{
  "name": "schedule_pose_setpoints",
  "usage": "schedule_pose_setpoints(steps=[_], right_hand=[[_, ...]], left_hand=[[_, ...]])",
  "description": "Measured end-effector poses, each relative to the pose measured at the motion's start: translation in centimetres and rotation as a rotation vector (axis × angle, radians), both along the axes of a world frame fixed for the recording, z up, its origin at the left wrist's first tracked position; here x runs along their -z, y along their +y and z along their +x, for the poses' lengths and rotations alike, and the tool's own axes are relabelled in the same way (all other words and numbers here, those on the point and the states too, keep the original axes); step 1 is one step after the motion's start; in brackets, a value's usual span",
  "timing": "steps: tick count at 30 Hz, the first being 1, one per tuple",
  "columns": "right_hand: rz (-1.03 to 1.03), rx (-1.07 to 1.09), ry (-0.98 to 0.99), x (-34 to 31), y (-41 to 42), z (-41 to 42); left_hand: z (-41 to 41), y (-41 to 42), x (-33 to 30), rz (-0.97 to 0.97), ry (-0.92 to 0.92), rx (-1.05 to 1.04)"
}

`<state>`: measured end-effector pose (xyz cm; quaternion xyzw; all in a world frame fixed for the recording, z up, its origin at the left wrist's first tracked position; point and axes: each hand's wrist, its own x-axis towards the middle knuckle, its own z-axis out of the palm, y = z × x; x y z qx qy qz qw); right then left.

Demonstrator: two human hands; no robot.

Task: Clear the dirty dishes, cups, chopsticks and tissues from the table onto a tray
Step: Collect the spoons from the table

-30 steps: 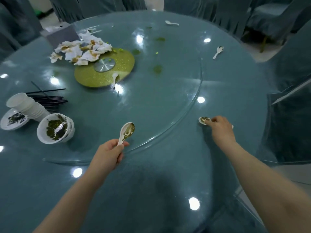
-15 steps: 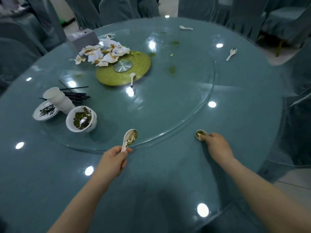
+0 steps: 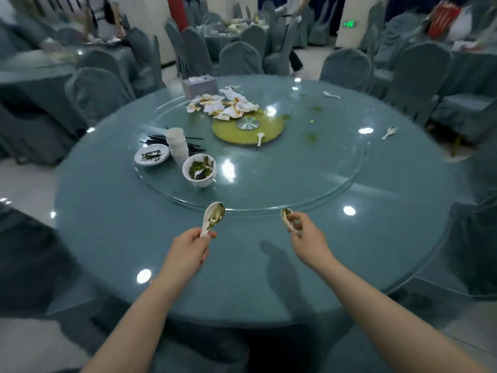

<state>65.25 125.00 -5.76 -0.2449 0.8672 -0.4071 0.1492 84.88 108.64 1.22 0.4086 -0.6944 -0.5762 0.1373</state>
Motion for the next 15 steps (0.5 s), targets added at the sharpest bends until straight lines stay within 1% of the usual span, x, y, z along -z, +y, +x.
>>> schedule_pose_setpoints(steps=[4,10,15], right_hand=[[-0.063,-0.091,-0.193,-2.5,-2.3,5.2],[-0.157,-0.211,-0.257,-5.8,-4.9,12.3],[-0.255,-0.259,-0.396,-7.5,-6.3,16.4]], left_hand=[[5.3,-0.5,-0.1,0.066,0.071,-0.08],[9.7,0.2,0.3,0.087,0.121,-0.113],[11.1,1.2,-0.1,0.095,0.14,-0.103]])
